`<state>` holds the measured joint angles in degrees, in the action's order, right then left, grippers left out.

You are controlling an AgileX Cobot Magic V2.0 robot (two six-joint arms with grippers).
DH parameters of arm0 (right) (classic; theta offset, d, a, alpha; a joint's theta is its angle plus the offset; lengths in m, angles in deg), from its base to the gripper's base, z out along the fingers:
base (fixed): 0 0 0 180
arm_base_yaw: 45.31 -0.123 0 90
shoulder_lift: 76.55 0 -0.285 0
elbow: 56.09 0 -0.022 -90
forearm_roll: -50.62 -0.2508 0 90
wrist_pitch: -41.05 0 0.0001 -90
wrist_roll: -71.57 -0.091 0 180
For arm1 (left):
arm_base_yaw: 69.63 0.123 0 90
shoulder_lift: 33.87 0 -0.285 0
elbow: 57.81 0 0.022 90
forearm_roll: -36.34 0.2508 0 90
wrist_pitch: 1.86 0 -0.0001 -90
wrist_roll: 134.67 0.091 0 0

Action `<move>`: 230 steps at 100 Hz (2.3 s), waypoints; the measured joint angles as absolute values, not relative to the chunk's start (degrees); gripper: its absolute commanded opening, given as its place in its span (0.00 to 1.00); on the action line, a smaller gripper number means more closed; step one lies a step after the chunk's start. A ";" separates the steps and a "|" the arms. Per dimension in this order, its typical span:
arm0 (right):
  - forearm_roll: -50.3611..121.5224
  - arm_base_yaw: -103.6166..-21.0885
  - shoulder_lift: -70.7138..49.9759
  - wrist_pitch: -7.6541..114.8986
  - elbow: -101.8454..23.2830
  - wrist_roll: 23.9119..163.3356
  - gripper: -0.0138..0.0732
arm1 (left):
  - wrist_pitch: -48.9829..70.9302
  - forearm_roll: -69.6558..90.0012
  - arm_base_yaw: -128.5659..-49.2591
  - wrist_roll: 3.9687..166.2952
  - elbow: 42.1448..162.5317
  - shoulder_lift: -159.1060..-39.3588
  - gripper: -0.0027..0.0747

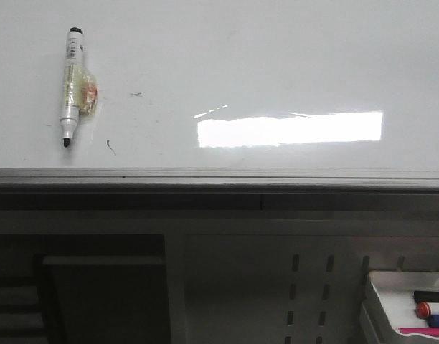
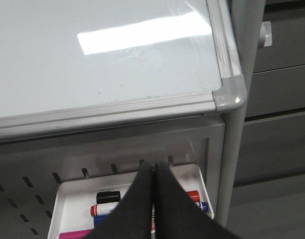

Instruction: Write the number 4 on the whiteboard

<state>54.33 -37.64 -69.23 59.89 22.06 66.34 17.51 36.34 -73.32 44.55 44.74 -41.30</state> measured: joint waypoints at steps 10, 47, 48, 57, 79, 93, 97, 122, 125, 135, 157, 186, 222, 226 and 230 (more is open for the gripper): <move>54.33 -37.64 -69.23 59.89 22.06 66.34 0.08 | 17.51 36.34 -73.32 44.55 44.74 -41.30 0.01; 54.71 -37.64 -69.23 57.00 22.06 66.34 0.08 | 16.47 36.65 -73.32 44.55 44.74 -41.30 0.01; 54.71 -37.64 -69.23 56.66 22.06 66.34 0.08 | 16.47 36.65 -73.32 44.55 44.74 -41.30 0.01; 54.71 -37.64 -69.23 54.78 22.06 66.34 0.08 | 15.59 36.34 -73.32 44.55 44.74 -41.30 0.01; 54.81 -37.64 -69.23 54.06 22.06 66.34 0.08 | 15.20 36.34 -73.32 44.55 44.74 -41.30 0.01; 54.59 -37.64 -69.23 52.57 22.06 66.34 0.08 | 14.32 36.34 -73.32 44.55 44.74 -41.30 0.01; 54.34 -37.64 -69.23 51.65 22.06 66.34 0.08 | 13.82 36.34 -73.32 44.55 44.74 -41.30 0.01; 49.13 -37.64 -69.23 50.79 22.06 66.45 0.08 | 8.07 34.28 -73.32 44.55 44.74 -41.30 0.01; 48.05 -37.64 -69.23 51.20 22.06 66.45 0.08 | 7.98 33.85 -73.32 44.55 44.74 -41.30 0.01; 44.91 -37.64 -69.23 54.48 21.43 66.45 0.08 | 9.05 31.99 -73.32 44.55 45.16 -42.11 0.01; 41.62 -37.64 -62.08 60.85 13.79 66.34 0.08 | 12.89 30.83 -73.32 44.55 52.28 -51.39 0.01; 41.22 -37.64 -53.33 64.86 5.88 66.34 0.08 | 14.39 33.66 -73.32 44.55 58.35 -61.28 0.19; 41.02 -37.64 -52.83 64.13 5.66 66.34 0.08 | 2.64 31.19 -74.51 44.55 58.24 -70.77 0.55; 41.10 -37.64 -52.83 64.13 5.66 66.34 0.08 | 1.49 30.89 -76.08 44.55 58.24 -72.10 0.55; 41.00 -37.64 -52.83 64.13 5.66 66.34 0.08 | -0.12 30.68 -78.39 44.55 58.24 -73.83 0.55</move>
<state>41.00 -37.64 -52.83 64.13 5.66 66.34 -0.12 30.68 -78.39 44.55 58.24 -73.83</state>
